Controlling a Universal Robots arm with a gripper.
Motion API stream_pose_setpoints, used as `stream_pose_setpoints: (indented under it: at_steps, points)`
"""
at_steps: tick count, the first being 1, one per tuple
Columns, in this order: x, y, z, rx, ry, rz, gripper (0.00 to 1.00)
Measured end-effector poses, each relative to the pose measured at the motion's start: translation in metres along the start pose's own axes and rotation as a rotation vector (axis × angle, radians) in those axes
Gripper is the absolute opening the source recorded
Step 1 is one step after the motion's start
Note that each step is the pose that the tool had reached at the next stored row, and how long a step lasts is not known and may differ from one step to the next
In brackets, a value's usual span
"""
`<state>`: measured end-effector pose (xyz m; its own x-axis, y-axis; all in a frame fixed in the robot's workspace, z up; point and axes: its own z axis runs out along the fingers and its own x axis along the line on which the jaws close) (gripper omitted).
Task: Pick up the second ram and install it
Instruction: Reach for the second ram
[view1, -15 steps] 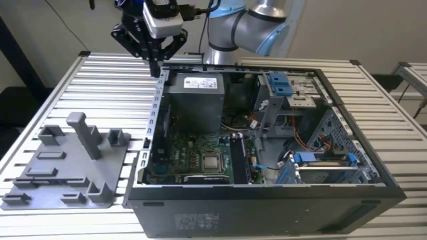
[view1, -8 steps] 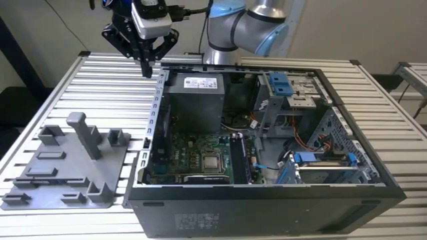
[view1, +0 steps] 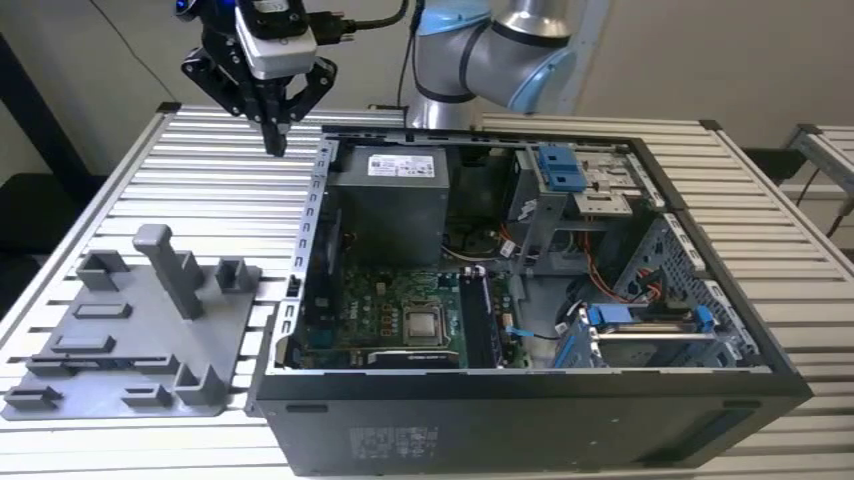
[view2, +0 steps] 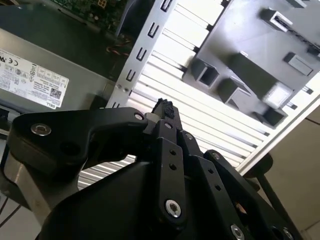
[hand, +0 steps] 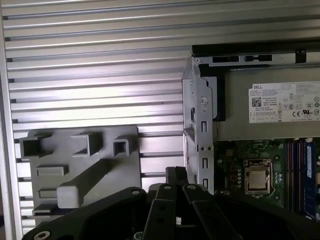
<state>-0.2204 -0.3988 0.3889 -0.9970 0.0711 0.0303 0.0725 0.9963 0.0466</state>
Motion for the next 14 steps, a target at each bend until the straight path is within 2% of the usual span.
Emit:
stream_pose_setpoints:
  at_steps: [8,14]
  points:
    - [0.0242,-0.0018,0.0009,-0.0010,0.0001,0.000,0.11]
    - [0.0451,-0.0033,0.0016,-0.0012,-0.0012,0.000,0.11]
